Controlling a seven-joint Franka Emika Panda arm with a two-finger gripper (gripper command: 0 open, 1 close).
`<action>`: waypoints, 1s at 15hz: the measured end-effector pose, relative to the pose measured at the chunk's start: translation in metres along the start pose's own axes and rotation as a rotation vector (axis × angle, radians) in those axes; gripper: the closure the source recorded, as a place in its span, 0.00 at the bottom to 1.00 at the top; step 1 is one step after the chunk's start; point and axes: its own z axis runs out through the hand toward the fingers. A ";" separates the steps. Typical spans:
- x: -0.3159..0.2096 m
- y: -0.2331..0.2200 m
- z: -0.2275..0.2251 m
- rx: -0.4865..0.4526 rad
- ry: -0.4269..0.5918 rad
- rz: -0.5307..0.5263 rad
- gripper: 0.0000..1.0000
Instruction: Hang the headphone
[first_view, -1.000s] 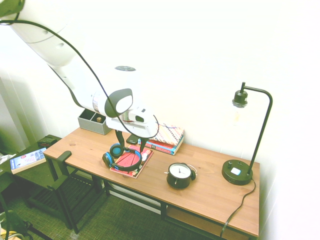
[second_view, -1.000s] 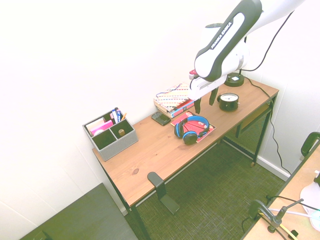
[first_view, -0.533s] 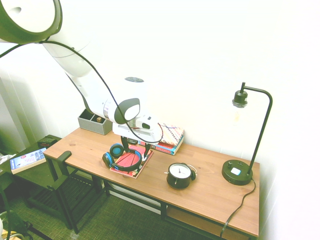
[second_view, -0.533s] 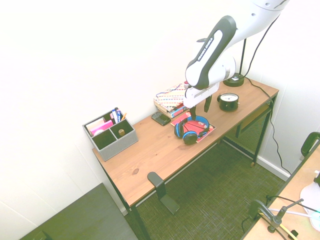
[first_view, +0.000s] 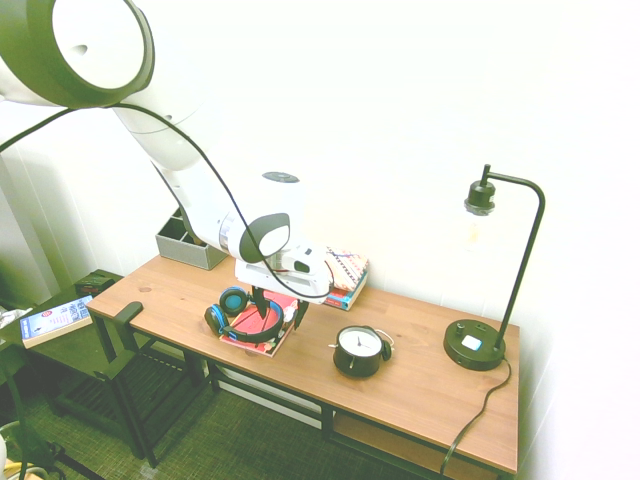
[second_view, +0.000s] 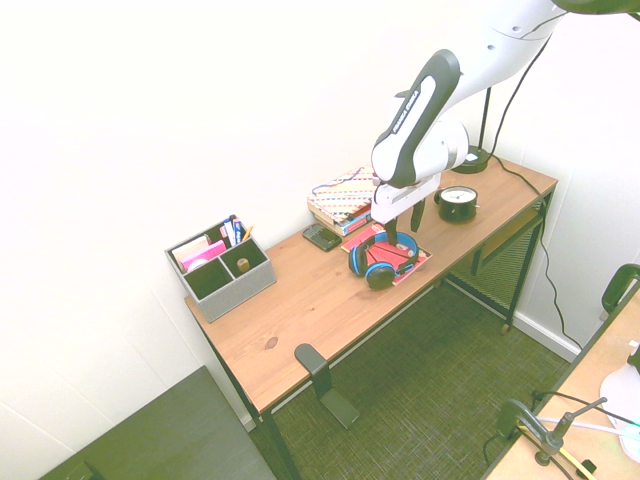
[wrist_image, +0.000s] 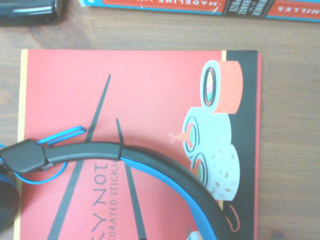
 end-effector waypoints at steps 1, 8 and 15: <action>0.000 0.000 0.002 -0.002 -0.002 0.000 1.00; -0.001 -0.003 0.014 -0.016 -0.010 -0.003 1.00; -0.001 -0.002 0.013 -0.021 -0.007 0.001 1.00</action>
